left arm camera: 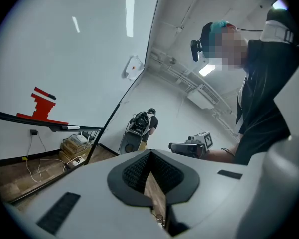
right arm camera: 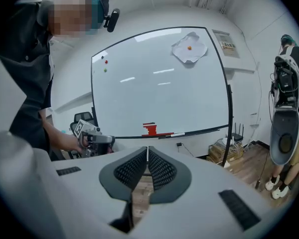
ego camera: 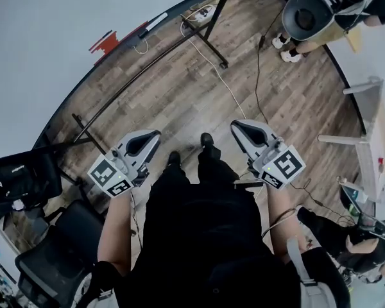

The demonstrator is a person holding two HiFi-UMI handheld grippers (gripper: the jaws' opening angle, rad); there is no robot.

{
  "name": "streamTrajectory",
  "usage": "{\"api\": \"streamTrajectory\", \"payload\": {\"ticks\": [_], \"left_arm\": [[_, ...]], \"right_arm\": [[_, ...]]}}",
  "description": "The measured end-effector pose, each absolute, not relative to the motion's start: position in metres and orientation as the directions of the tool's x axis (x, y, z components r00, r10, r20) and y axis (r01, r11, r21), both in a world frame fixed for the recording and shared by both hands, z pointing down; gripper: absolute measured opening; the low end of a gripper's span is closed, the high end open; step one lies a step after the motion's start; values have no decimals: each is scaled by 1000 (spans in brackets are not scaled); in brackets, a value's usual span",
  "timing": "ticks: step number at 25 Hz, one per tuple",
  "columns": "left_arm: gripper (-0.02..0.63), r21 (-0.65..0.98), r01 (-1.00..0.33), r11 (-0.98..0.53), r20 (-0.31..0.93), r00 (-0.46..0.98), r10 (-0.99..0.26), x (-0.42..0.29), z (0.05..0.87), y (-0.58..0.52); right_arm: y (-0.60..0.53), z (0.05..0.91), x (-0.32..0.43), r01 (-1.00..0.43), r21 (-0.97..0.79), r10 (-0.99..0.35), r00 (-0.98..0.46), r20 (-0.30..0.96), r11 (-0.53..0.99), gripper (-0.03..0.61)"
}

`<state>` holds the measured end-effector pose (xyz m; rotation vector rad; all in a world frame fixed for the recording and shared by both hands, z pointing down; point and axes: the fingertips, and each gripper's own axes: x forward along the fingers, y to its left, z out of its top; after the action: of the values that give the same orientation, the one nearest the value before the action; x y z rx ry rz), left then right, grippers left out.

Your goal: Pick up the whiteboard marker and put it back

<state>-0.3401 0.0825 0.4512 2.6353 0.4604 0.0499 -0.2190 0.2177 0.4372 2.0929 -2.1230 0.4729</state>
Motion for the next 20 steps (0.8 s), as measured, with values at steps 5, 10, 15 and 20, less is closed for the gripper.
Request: {"api": "streamTrajectory", "payload": {"ticks": [5,10,15,20], "left_arm": [[12,442,230,-867,7,966,260,-301,456,69],[11,419,144,-897,49,982,181,-243,445,66],[12,357,94,-929,74,989,128,-186,417,66],[12,320,32,-947,130,988,77,-151,412,64]], "right_arm": [[196,436,-157,-988,-147,-960,-84,265,46,25],[175,429,-92,-978,-154,-961,-172,215,141,25],[170,421,-43,-956,-174,-947,-268,175,238,25],[164,431,-9,-928,-186,-921,-353,168,322,25]]}}
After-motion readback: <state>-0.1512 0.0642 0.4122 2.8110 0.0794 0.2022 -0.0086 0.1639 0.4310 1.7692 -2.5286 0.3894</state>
